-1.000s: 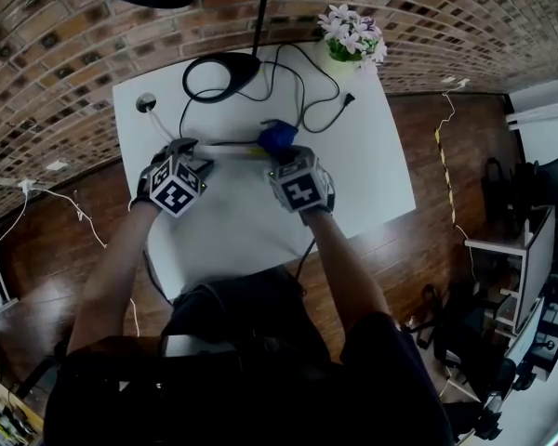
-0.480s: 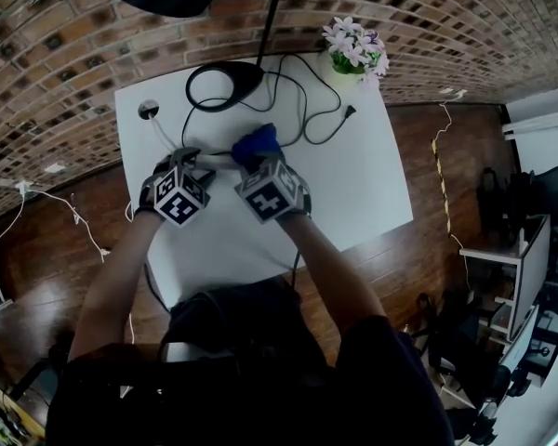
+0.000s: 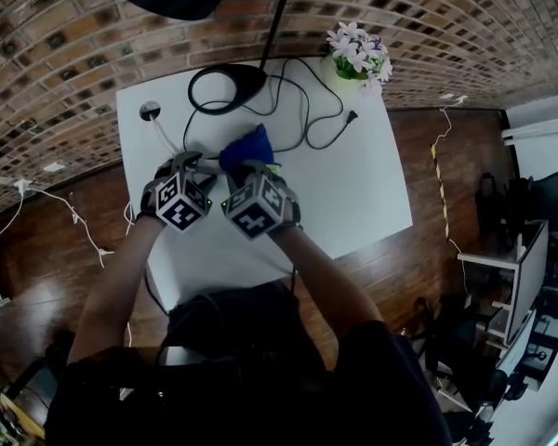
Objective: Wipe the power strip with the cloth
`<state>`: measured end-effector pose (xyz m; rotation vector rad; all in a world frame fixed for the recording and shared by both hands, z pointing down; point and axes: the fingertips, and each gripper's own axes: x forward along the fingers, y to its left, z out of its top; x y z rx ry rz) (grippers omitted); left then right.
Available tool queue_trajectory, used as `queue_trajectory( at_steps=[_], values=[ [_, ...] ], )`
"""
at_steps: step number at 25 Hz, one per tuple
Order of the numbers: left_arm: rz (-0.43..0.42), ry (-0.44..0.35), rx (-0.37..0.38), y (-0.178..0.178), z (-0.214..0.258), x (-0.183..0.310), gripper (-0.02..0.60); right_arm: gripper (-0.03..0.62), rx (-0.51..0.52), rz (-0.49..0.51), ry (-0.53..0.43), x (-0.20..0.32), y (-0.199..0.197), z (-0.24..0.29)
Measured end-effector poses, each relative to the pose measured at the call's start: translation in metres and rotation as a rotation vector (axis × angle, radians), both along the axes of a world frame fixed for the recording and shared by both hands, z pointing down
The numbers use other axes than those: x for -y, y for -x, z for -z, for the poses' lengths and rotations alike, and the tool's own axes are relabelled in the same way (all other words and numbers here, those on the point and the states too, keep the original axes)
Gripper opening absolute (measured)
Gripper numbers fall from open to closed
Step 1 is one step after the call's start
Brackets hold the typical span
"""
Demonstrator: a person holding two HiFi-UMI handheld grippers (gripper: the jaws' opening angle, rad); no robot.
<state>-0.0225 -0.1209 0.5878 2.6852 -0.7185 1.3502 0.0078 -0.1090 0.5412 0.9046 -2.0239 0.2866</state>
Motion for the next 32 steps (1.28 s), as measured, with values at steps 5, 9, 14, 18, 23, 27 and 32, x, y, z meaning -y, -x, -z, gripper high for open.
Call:
queue_trajectory(
  at_steps=[5, 9, 14, 18, 23, 27, 32],
  values=[
    [0.006, -0.016, 0.002, 0.000, -0.002, 0.001, 0.263, 0.046, 0.037, 0.059, 0.009, 0.000, 0.026, 0.001],
    [0.008, -0.002, -0.005, 0.003, -0.009, -0.001, 0.262, 0.048, 0.057, 0.100, 0.017, 0.002, 0.042, 0.001],
    [0.012, -0.011, -0.031, 0.002, -0.007, -0.001, 0.259, 0.048, 0.126, 0.122, 0.071, 0.003, 0.050, 0.001],
    [0.011, -0.028, -0.039, 0.001, -0.004, 0.001, 0.259, 0.048, 0.162, 0.136, 0.119, 0.005, 0.053, 0.001],
    [0.018, -0.053, -0.051, 0.000, 0.002, 0.000, 0.259, 0.048, 0.226, 0.129, 0.175, 0.006, 0.058, 0.004],
    [0.025, -0.054, -0.053, -0.001, 0.001, 0.000, 0.259, 0.048, 0.244, 0.140, 0.197, 0.007, 0.064, 0.006],
    [0.040, -0.067, -0.059, 0.002, 0.000, 0.001, 0.261, 0.048, 0.249, 0.134, 0.197, 0.008, 0.073, 0.006]
  ],
)
